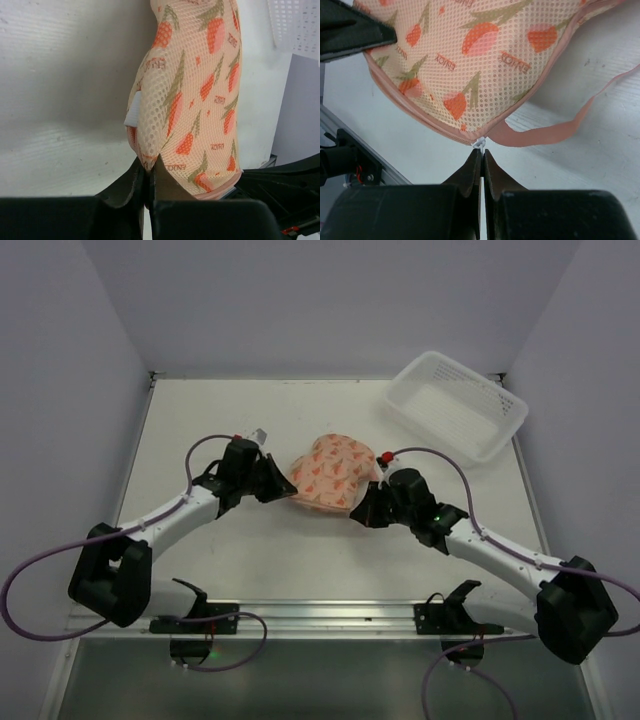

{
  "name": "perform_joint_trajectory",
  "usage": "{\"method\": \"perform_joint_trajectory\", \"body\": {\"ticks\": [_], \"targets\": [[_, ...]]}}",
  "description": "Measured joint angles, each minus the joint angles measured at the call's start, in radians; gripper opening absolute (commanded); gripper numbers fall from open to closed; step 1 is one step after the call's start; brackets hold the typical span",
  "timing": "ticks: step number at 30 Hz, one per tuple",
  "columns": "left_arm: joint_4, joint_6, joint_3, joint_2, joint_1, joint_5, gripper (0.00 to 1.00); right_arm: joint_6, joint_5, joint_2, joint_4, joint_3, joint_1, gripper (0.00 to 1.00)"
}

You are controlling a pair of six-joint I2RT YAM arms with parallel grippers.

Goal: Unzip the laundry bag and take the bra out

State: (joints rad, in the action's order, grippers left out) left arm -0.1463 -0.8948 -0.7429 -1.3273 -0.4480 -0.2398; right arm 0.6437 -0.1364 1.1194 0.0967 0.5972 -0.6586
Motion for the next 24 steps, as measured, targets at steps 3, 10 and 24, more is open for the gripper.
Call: {"method": "perform_joint_trajectory", "body": {"ticks": [3, 10, 24], "targets": [[-0.04, 0.061, -0.091, -0.091, 0.021, -0.013, 0.38, 0.002, -0.032, 0.034, -0.029, 0.002, 0.003, 0.0], [-0.105, 0.068, -0.19, -0.202, 0.095, 0.065, 1.0, 0.021, -0.04, 0.191, -0.027, 0.045, -0.019, 0.0], [-0.099, -0.214, 0.164, 0.233, 0.083, 0.109, 1.0, 0.068, -0.037, 0.454, -0.065, 0.33, -0.226, 0.0]]}}
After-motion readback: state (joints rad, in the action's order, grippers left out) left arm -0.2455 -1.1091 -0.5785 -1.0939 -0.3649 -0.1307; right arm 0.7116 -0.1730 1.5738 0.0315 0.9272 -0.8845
